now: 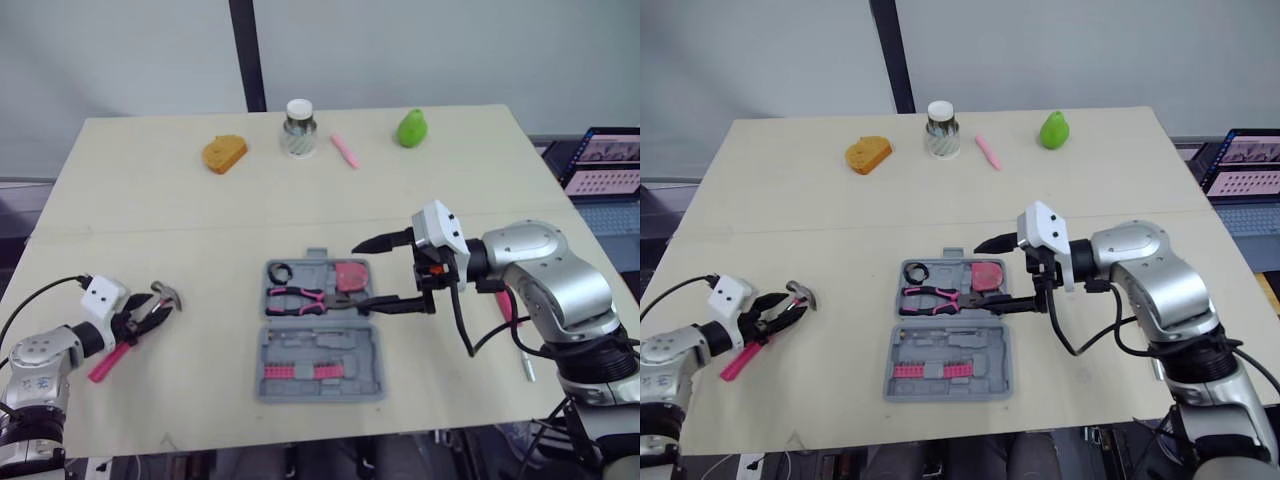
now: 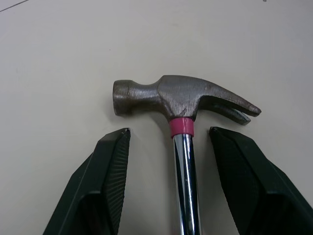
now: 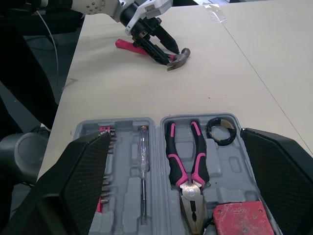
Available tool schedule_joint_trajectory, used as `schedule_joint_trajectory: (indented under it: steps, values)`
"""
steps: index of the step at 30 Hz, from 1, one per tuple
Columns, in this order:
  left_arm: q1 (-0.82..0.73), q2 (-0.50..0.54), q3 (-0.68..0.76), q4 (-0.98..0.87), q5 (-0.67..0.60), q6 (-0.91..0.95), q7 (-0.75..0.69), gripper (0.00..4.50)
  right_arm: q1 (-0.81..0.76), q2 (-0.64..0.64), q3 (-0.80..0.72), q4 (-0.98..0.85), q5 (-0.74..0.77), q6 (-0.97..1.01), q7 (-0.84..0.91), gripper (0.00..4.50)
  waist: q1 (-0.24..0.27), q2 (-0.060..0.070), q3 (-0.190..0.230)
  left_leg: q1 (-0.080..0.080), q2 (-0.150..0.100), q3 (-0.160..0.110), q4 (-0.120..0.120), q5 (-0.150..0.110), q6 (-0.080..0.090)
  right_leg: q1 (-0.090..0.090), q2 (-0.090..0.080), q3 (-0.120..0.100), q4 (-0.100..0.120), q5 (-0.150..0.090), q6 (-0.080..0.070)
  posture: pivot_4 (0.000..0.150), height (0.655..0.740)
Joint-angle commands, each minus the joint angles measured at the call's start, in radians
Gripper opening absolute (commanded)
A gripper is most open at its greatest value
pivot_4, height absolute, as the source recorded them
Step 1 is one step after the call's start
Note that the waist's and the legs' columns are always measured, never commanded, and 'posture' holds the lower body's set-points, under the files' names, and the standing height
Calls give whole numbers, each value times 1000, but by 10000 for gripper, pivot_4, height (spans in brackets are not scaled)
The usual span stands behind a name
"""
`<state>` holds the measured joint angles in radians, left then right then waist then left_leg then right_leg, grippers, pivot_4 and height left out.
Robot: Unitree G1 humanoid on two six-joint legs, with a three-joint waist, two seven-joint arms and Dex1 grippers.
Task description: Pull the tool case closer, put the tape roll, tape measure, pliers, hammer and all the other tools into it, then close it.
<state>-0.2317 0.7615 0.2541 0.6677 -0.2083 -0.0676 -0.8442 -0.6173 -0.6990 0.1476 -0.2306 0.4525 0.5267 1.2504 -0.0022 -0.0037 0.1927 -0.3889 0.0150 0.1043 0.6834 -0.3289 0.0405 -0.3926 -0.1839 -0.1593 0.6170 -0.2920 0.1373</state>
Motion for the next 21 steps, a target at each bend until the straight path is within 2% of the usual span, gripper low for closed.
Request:
schedule_joint_trajectory:
  steps: [1, 3, 6, 10, 21]
  values:
    - [-9, -8, -18, 14, 17, -13, -2, 27988, 0, -10, -33, -28, 18, -3, -15, 45000, 0, 0, 0, 0, 0, 0, 0, 0, 0, 0, 0, 0, 0, 0, 0, 1500, 7400]
    - [-12, -8, -21, 22, 21, -15, -2, 27988, 0, -11, -34, -30, 19, -1, -17, 45000, 1, 0, 0, 0, 0, 0, 0, 0, 0, 0, 0, 0, 0, 0, 0, 1500, 7400]
    - [-13, -9, -26, 35, 28, -19, -1, 20140, 0, -10, -36, -32, 22, 3, -23, 45000, 1, 0, 0, 0, 0, 0, 0, 0, 0, 0, 0, 0, 1, 0, 0, 1500, 7400]
    - [-14, -8, -28, 40, 26, -22, 2, 1186, -2, -10, -37, -29, 23, 3, -28, 45000, -1, 0, 0, 0, 0, 0, 0, 0, 0, 0, 0, 0, 1, 0, 0, 1500, 7400]
    - [-14, -19, -37, 65, 37, -28, 15, 244, -7, -5, -36, -16, 21, 2, -33, 45000, 0, 0, 0, 1, 0, 0, 0, 0, 0, 0, 0, 0, 1, 0, 0, 1500, 7400]
